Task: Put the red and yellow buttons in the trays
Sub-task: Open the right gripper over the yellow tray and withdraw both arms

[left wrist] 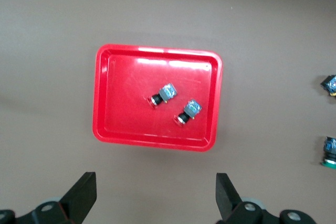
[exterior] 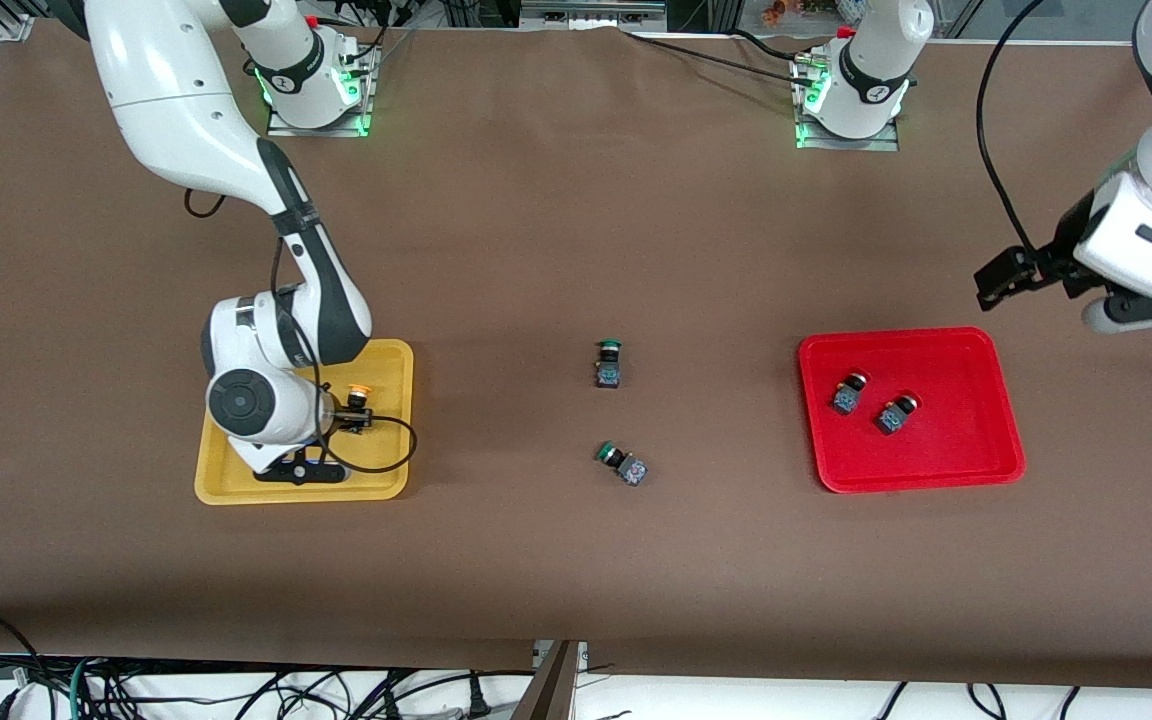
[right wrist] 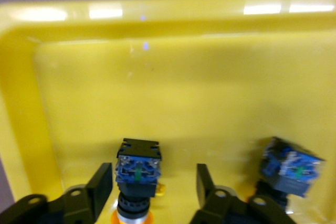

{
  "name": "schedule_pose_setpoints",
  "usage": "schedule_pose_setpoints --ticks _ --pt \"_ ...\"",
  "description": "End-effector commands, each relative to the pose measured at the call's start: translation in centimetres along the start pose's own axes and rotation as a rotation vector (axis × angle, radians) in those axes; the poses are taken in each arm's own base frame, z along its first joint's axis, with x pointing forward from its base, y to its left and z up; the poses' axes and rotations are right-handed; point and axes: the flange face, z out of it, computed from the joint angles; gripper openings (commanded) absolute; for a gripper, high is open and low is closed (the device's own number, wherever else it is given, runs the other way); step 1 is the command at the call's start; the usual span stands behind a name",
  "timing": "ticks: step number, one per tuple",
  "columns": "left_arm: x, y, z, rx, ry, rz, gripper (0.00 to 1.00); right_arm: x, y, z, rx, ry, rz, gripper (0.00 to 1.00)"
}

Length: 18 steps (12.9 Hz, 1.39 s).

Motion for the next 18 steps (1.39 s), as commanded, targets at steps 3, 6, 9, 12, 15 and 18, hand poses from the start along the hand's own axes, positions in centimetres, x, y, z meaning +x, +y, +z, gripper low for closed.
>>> schedule_pose_setpoints --ticks 3,6,9,12,15,18 --pt "-1.5 -0.2 -1.4 -0.017 -0.013 -0.008 1.0 -1.8 3.1 -11.0 0.006 -0.007 0.004 1.0" --pt "-1.2 0.0 -1.4 -0.014 -0.029 -0.002 1.0 -3.8 4.8 -17.7 0.005 -0.033 -0.011 1.0" --pt "-1.3 0.1 -1.3 -0.014 -0.034 -0.001 1.0 -6.1 7.6 -22.8 0.017 -0.046 -0.036 1.0" --pt "-1.7 0.4 -1.1 -0.024 -0.061 0.003 1.0 -8.2 9.1 -26.6 0.036 -0.04 -0.007 1.0" --pt "-1.6 0.0 -1.1 -0.041 -0.069 0.034 1.0 -10.7 11.5 -30.5 0.068 -0.005 0.018 1.0" --pt "-1.6 -0.2 -1.1 -0.043 -0.069 0.044 1.0 -13.4 14.0 -33.2 0.092 0.0 0.019 1.0"
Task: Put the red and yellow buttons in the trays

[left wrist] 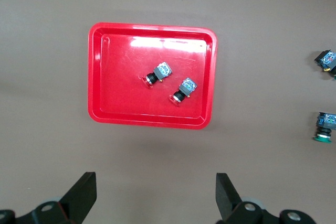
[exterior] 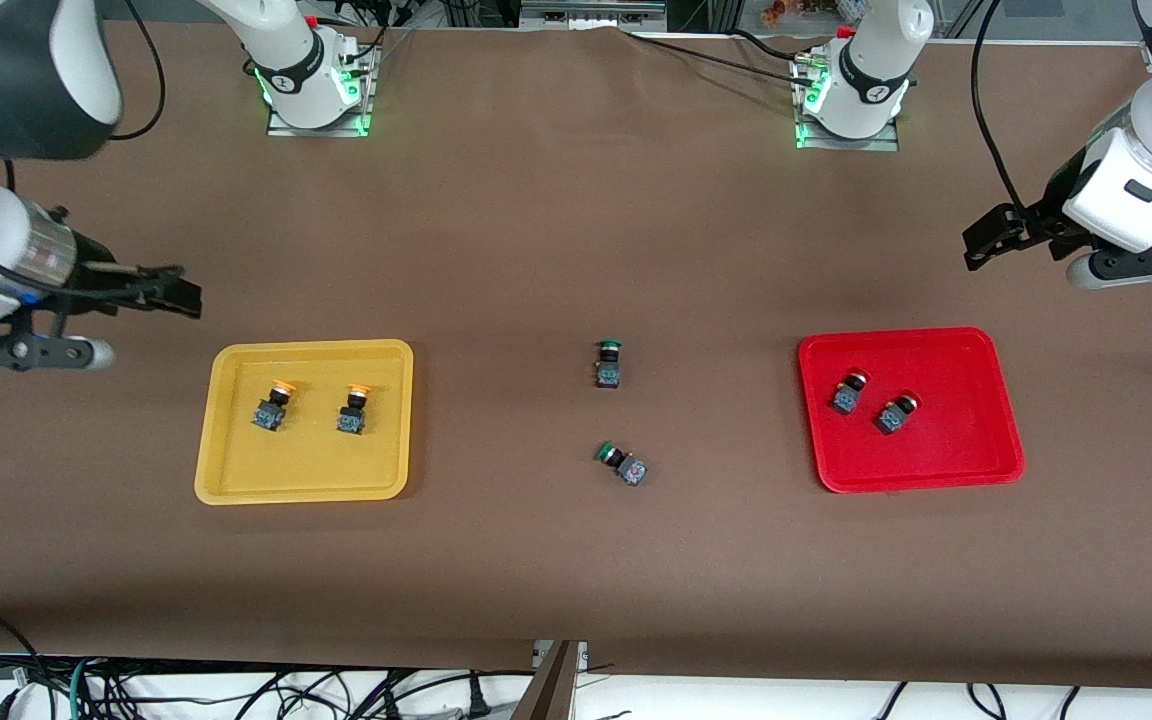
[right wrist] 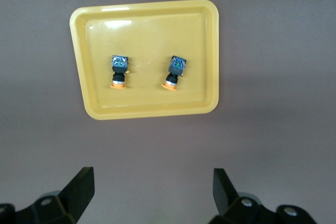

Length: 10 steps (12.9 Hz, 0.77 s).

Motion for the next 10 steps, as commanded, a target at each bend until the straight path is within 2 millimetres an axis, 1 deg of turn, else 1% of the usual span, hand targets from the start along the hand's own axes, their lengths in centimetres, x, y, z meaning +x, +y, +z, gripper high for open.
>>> schedule_pose_setpoints --ticks 1,2,3,5,6,7,8,10 --pt "0.2 0.0 -0.5 -0.027 -0.01 0.024 1.0 -3.7 1.7 -2.8 0.025 -0.008 -0.006 1.0" --pt "0.7 0.2 -0.2 -0.028 -0.011 0.023 1.0 -5.0 2.7 -4.0 0.021 -0.014 0.008 1.0" --pt "0.9 0.2 -0.5 -0.03 -0.004 0.031 1.0 -6.0 4.2 -5.3 0.033 0.01 0.029 1.0" --pt "0.8 0.4 -0.5 -0.031 -0.006 0.031 1.0 -7.9 5.4 -7.8 0.034 0.068 0.053 1.0" --pt "0.8 0.4 -0.6 -0.033 -0.005 0.029 1.0 -9.0 5.6 -8.4 0.038 0.061 0.052 1.0" --pt "0.9 0.3 -0.7 -0.04 -0.002 0.027 1.0 -9.8 5.0 -7.8 0.031 0.026 0.049 1.0" --pt "0.9 0.3 -0.8 -0.04 0.005 0.024 1.0 -10.0 4.1 -7.4 0.017 0.013 0.033 1.0" --pt "0.9 0.4 -1.3 -0.04 0.014 0.021 1.0 -9.4 3.9 -6.9 0.015 0.004 0.027 1.0"
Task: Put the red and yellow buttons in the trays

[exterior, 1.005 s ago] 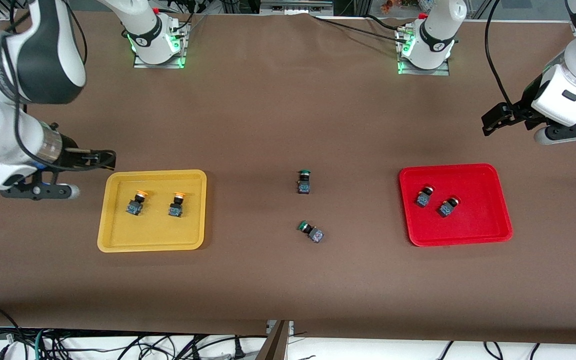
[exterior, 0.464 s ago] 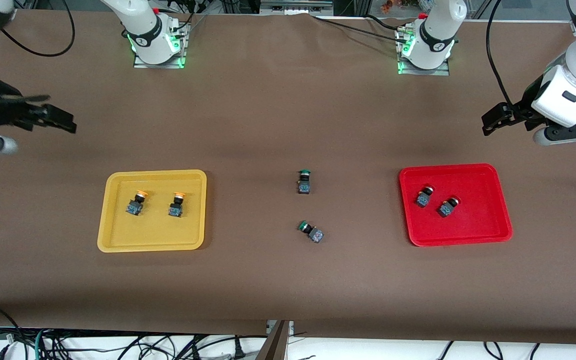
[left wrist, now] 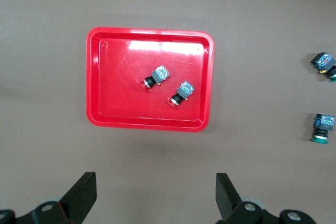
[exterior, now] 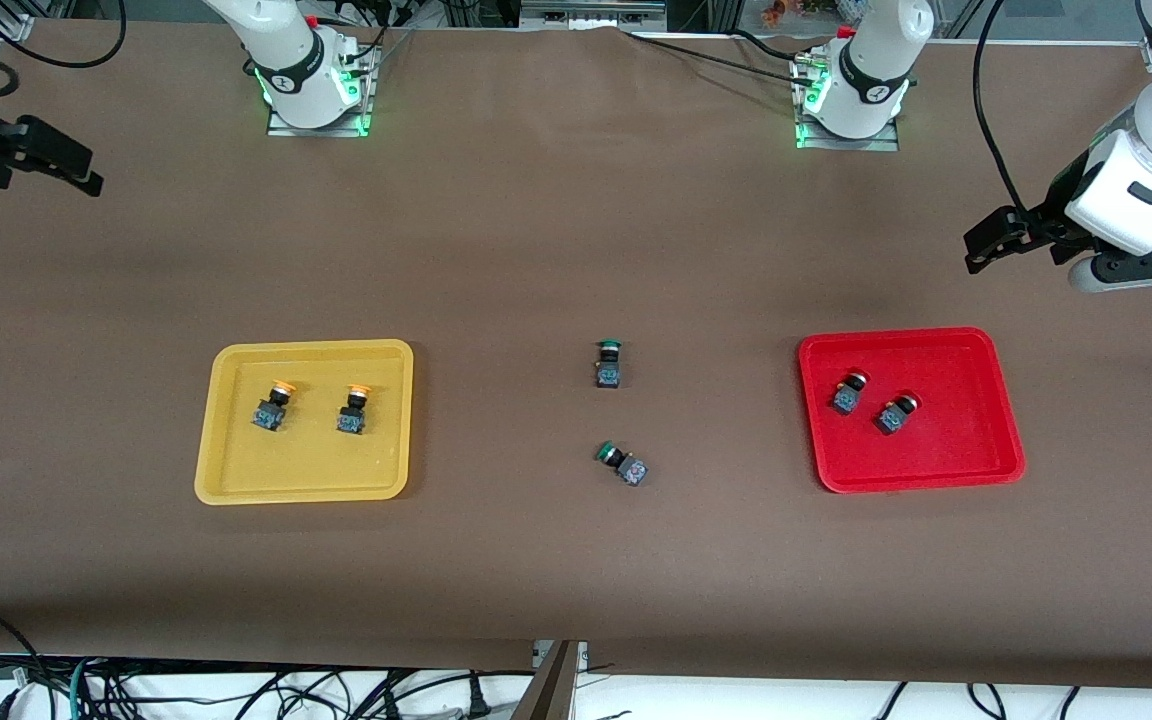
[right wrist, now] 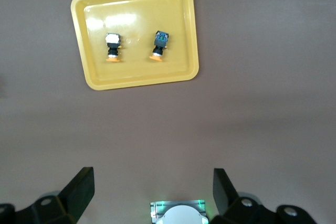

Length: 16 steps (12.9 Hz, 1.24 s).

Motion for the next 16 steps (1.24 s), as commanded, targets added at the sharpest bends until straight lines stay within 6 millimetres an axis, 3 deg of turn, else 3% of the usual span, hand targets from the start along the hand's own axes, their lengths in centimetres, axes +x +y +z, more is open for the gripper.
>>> schedule_pose_setpoints --ticks 1,7,16 --pt "0.4 0.3 -0.9 -0.032 0.0 0.012 1.0 0.8 0.2 1.3 -0.006 -0.029 -0.006 1.0" --pt "0.8 -0.2 -2.2 -0.027 0.032 0.012 1.0 1.3 0.5 1.4 -0.014 -0.045 0.0 1.0" --pt "0.7 -0.3 -1.9 -0.028 0.009 0.012 1.0 1.4 0.6 1.4 -0.013 -0.043 0.001 1.0"
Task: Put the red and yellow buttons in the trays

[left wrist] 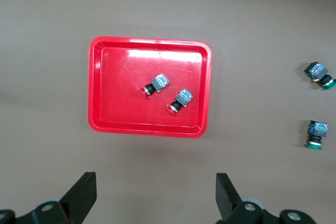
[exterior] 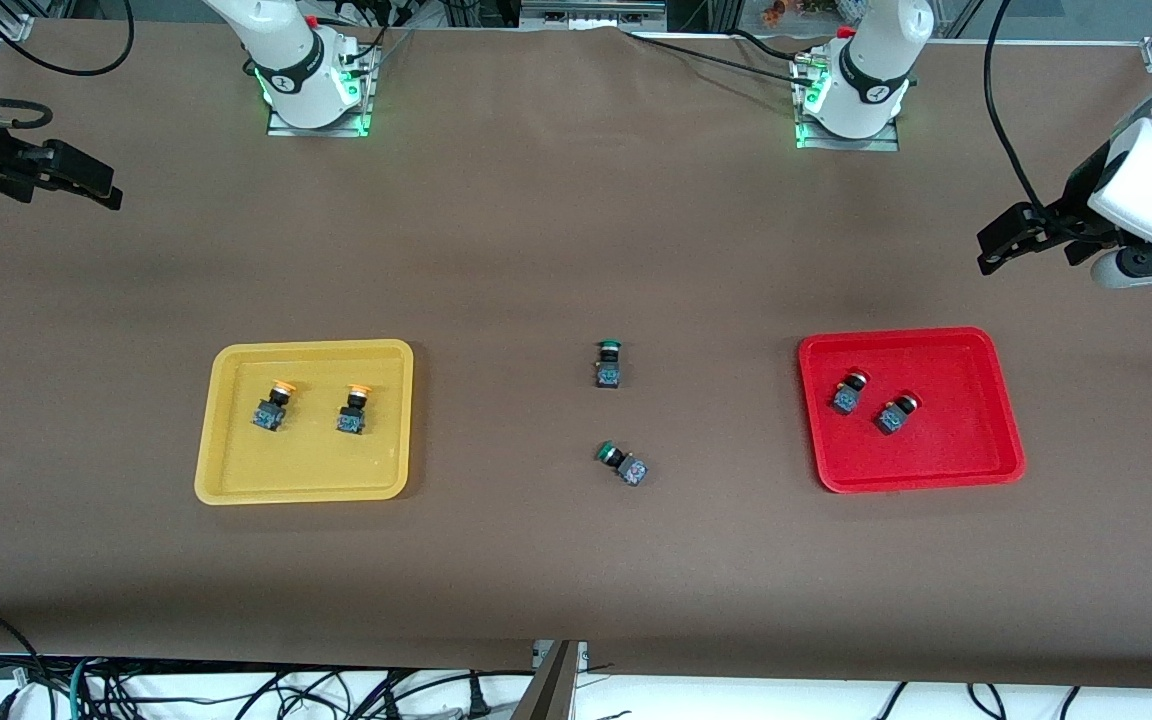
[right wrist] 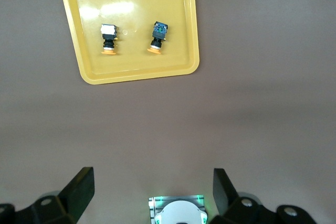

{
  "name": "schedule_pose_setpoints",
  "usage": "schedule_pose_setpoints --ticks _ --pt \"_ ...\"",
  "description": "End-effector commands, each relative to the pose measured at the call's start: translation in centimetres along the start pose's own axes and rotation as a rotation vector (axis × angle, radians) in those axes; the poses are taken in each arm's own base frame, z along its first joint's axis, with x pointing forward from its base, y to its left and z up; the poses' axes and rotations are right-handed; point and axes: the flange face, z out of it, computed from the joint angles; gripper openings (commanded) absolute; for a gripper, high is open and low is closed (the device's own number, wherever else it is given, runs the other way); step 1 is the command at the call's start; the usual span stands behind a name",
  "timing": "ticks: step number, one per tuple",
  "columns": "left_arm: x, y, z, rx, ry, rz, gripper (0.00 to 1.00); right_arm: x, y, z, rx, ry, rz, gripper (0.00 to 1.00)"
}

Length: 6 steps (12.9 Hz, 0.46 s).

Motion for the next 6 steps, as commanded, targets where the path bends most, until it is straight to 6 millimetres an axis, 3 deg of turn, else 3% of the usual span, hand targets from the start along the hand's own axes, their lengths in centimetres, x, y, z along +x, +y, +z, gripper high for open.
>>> schedule_pose_setpoints --ticks 1,6 --pt "0.36 -0.15 -0.46 -0.022 -0.013 0.016 1.0 0.0 0.17 -0.49 -0.007 -0.002 -0.009 1.0" --pt "-0.04 -0.15 -0.16 -0.014 -0.047 0.018 1.0 -0.01 0.26 -0.48 -0.007 -0.004 -0.007 1.0"
